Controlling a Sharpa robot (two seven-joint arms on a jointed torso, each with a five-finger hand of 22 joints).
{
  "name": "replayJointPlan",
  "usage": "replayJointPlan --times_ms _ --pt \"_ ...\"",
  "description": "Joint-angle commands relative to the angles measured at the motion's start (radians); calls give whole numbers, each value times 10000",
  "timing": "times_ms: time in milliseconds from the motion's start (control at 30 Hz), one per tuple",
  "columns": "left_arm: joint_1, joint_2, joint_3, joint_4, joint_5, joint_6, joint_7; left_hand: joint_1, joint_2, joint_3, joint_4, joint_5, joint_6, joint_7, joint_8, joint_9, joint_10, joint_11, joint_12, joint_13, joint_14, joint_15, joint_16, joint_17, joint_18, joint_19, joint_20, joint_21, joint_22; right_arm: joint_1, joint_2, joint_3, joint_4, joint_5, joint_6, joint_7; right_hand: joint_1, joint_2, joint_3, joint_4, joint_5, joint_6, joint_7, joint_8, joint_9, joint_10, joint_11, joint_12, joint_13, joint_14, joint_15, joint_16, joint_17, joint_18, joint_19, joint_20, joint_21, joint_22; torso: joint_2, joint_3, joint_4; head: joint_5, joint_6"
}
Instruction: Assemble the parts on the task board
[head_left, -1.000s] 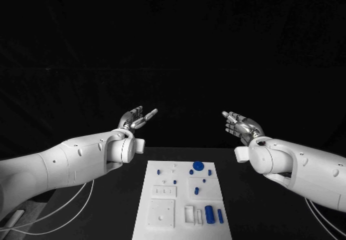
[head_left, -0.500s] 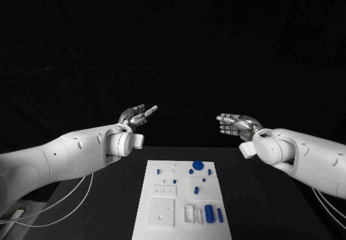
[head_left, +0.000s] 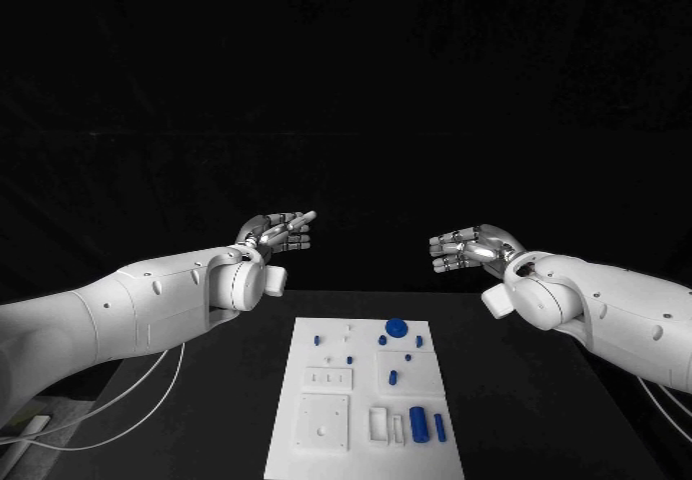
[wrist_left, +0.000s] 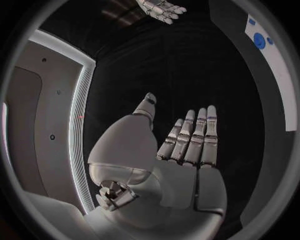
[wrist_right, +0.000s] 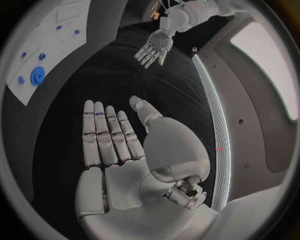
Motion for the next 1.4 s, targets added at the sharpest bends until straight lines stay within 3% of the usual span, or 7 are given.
replayJointPlan --times_ms 33,200,400,533,767,1033,1400 --pt "16 -99 6 167 -193 560 110 168 249 -109 -285 98 1081 206 124 47 927 -182 1 30 971 -286 381 20 -169 803 -322 335 82 -9 51 3 -47 -2869 -215 195 -161 -313 745 -13 -184 632 -107 28 26 443 -149 42 5 608 -222 29 23 -159 483 -261 136 32 9 -10 -1 -23 -26" --pt "39 -515 8 743 -568 909 12 714 587 -167 -806 222 2823 -66 127 121 2387 -634 -43 34 2394 -832 646 77 -385 1849 -940 852 211 -13 189 4 -109 -4883 -82 -92 -97 -827 1461 -58 -501 723 -272 14 7 478 -255 57 0 1944 -673 170 126 -164 1546 -810 828 300 59 -23 -9 -19 -69" --pt "225 -1210 9 1809 -1040 1056 -95 1027 597 -172 -1210 173 3038 -129 -6 115 2925 -818 -96 33 3024 -1101 737 100 -576 2133 -1313 1402 448 -12 380 7 -85 -7140 6 -469 310 -1042 917 -74 -720 959 -365 44 36 740 -519 58 12 4243 -1410 797 718 -54 3138 -1554 2368 1107 269 -34 -7 -129 -106" --pt "379 -1620 7 2471 -1246 1073 -132 1087 552 -261 -1400 124 3034 -125 -7 115 2888 -831 -98 32 3484 -1310 1224 263 -581 2339 -1532 2002 754 -12 510 9 -38 -8259 -199 -729 300 -1177 846 -134 -708 1102 -400 22 25 874 -628 47 9 4259 -1629 2855 2131 -106 3492 -1880 3503 1931 424 -13 18 -141 -85" --pt "531 -2100 -2 3252 -1509 1711 17 1104 676 -327 -1519 89 3254 -229 36 124 3234 -1003 -96 30 4041 -1633 2031 745 -526 2598 -1849 2974 1279 -30 799 10 -29 -9767 -567 -1248 196 -1407 1786 -274 -974 1137 -420 7 20 865 -644 35 2 4089 -1721 4342 3490 52 3249 -1954 4746 3282 791 67 169 -201 128" --pt "563 -2119 -42 3606 -1747 2297 177 1030 815 -407 -1666 116 3374 -261 -16 111 3432 -1041 -118 29 4645 -1543 38 434 -489 2384 -1755 2883 1095 -168 1115 10 -86 -11219 -935 -1810 407 -1806 2443 41 -1374 1137 -478 26 24 631 -617 42 4 4086 -1683 4508 3703 178 3095 -1881 5008 4119 1163 66 351 -339 211" --pt "569 -2198 154 4349 -1931 2281 212 791 749 -607 -1622 184 3089 -175 -16 112 3021 -935 -115 32 4974 -1641 397 1034 -487 2636 -1874 3237 1199 -414 1396 1 -186 -12335 -1017 -2655 700 -2286 3089 545 -2251 987 -467 18 16 439 -596 45 1 3925 -1661 5732 3965 221 3395 -1879 4970 5141 1511 88 527 -473 207"
